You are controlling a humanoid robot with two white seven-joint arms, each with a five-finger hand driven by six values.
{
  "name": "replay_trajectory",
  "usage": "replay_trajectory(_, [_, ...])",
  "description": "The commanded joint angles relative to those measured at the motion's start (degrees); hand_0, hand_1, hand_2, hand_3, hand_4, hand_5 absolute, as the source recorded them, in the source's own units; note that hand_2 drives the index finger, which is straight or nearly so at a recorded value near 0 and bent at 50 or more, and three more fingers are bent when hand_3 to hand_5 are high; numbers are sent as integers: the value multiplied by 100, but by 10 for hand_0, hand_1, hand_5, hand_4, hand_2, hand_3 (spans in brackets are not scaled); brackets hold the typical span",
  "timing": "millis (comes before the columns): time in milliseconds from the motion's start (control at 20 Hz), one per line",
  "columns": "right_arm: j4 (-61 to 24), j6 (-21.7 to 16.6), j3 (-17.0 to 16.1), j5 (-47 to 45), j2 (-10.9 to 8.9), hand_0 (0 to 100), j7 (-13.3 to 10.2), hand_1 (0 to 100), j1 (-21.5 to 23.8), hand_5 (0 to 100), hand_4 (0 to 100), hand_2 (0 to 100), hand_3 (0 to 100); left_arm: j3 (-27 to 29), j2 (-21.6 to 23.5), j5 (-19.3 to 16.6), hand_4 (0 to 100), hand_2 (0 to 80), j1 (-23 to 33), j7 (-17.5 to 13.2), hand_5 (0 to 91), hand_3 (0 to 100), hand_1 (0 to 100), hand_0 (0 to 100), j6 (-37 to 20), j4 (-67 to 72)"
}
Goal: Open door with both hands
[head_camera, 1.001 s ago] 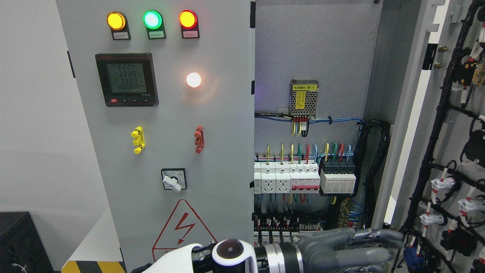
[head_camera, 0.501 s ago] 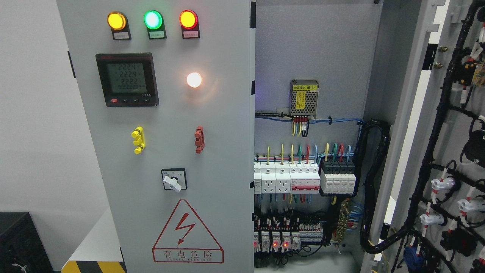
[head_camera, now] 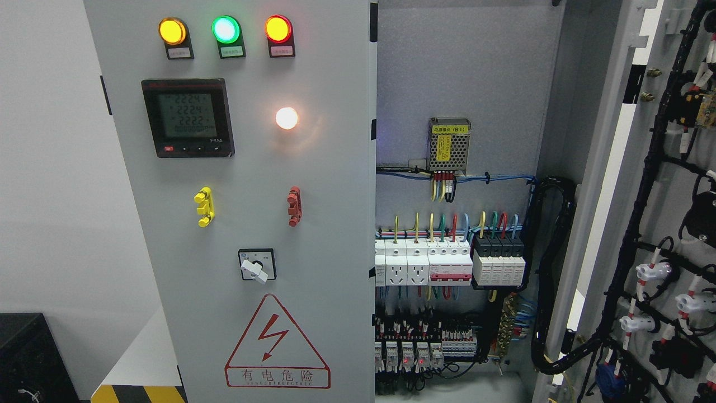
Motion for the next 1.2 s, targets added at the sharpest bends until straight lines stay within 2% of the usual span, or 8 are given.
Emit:
replay_trajectory(0, [0, 4, 1, -176, 0, 100, -1, 129, 0, 0, 0, 0, 0, 740, -1077, -125, 0, 0, 755, -248, 0, 0, 556, 120, -345, 4639])
replay_trajectory(100, [0, 4, 1, -176, 0, 100, -1, 130, 0, 0, 0, 0, 0, 1180, -1359, -177, 0, 0, 817, -399, 0, 0, 556, 120, -354, 5371])
replay_trajectory(200, [0, 4, -8, -176, 0, 100, -1, 130, 0, 0, 0, 0, 0, 1584, -1404, -466, 0, 0, 860, -399, 0, 0, 556, 120, -337, 5584])
replay_trajectory(300, [0, 4, 1, -176, 0, 100, -1, 130, 0, 0, 0, 0, 0, 2024, -1387, -704, 0, 0, 1289, -390, 0, 0, 556, 120, -354, 5541])
replay_trajectory(501, [0, 4, -8, -176, 0, 100, -1, 130, 0, 0, 0, 0, 0, 2332, -1413, -731, 0, 0, 1607, -355, 0, 0, 556, 120, -354, 5594])
replay_trajectory(751, [0, 4, 1, -176, 0, 100, -1, 131, 0, 0, 0, 0, 0, 3412, -1448, -1046, 0, 0, 2056, -346, 0, 0, 556, 120, -363, 5873])
replay_trajectory(901, [0, 4, 0, -176, 0, 100, -1, 131, 0, 0, 0, 0, 0, 4798, -1659, -1853, 0, 0, 2354, -215, 0, 0, 556, 120, -415, 6137])
replay_trajectory(1151, [0, 4, 1, -176, 0, 100, -1, 130, 0, 0, 0, 0, 0, 7435, -1984, -4189, 0, 0, 2495, -100, 0, 0, 556, 120, -828, 6840])
